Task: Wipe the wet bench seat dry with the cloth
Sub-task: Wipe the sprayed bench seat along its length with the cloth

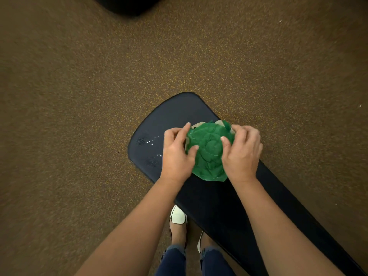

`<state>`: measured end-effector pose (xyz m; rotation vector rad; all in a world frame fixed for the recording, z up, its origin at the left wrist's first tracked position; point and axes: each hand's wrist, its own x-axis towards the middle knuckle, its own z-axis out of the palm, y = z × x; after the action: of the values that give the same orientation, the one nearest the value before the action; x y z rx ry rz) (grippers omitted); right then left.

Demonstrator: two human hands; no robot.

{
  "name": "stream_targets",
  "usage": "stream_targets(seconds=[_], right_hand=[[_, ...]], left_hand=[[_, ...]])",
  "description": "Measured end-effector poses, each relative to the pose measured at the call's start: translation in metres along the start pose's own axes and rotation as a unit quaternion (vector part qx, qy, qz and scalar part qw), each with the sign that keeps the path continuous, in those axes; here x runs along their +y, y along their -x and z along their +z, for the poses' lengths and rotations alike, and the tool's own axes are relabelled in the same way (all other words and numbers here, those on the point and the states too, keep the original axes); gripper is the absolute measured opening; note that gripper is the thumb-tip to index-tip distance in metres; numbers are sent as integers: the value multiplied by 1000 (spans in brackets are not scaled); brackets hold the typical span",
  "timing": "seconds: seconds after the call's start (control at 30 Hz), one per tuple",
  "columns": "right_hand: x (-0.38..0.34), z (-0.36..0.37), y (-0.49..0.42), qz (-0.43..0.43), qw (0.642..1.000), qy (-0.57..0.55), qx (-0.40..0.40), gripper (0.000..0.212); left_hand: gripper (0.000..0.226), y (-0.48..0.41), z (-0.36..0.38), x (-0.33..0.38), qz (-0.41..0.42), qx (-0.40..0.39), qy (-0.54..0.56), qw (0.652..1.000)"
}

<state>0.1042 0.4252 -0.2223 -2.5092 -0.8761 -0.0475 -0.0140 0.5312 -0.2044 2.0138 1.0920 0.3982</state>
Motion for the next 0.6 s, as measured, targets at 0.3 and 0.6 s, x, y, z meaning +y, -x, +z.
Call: stream_targets(seconds=[0.3,0.6], right_hand=[[-26,30,26,-108,968,106,-201,59],[-2,31,5,-218,948,126,-195,54]], left_hand=[[46,20,-32,-84,-100,155,-180,966],[49,14,-19,-98,-133,151,-118,972]])
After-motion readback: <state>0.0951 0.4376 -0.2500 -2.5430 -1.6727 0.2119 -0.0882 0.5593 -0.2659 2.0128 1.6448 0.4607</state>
